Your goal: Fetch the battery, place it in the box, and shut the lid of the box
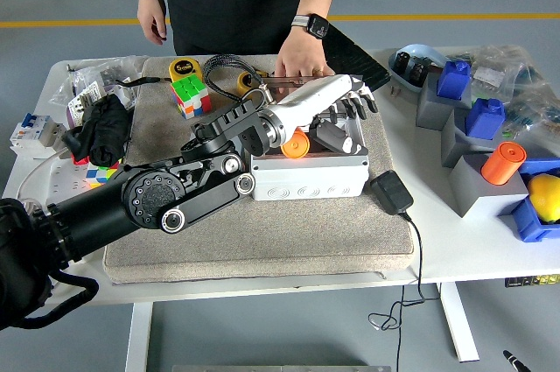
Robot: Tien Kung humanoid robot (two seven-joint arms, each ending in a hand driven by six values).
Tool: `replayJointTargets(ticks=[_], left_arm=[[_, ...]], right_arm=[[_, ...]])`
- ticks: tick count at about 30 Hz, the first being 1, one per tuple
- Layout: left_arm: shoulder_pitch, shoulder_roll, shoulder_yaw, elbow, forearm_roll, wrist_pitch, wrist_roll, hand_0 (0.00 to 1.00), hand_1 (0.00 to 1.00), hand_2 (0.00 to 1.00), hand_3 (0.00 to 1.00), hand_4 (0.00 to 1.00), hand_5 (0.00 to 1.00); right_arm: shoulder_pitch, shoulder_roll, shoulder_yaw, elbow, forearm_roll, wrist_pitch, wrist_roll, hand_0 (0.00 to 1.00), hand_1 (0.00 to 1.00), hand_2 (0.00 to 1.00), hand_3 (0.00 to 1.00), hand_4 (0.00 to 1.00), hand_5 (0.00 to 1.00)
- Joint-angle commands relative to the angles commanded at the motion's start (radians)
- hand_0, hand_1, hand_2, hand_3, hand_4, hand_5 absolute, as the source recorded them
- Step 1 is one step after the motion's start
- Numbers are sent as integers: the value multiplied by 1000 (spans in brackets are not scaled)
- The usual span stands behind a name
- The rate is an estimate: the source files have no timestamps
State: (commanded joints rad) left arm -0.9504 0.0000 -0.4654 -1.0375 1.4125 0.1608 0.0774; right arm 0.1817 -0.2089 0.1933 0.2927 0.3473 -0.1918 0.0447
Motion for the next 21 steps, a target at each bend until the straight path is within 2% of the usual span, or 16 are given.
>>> replayJointTargets(ticks=[5,8,9,14,15,20,21], left_arm=[[35,0,-76,-103,27,-6,18,331,567,544,604,998,172],[58,20,-111,-149,40,-11,25,331,567,544,604,998,172],[63,28,-117,-156,41,-11,26,367,584,546,594,998,193],[123,105,-147,-195,46,-23,34,367,584,546,594,998,193],[134,119,-152,-202,45,-25,34,566,665,586,569,998,257],[194,183,-188,-248,43,-42,50,566,665,586,569,998,257],[208,197,-197,-258,42,-45,55,484,639,609,551,998,379]], right_arm=[[-2,1,5,-1,0,0,-1,707,686,683,591,980,490],[-4,1,7,-1,0,1,-2,707,686,683,591,980,490],[-4,1,8,-2,0,1,-2,710,686,683,592,981,489],[-7,2,21,-1,-7,-1,0,710,686,683,592,981,489],[-8,2,24,-1,-8,-1,1,708,686,683,592,981,487],[-9,3,29,-1,-8,1,1,708,686,683,592,981,487],[-9,4,32,-1,-10,1,2,710,686,684,591,981,487]])
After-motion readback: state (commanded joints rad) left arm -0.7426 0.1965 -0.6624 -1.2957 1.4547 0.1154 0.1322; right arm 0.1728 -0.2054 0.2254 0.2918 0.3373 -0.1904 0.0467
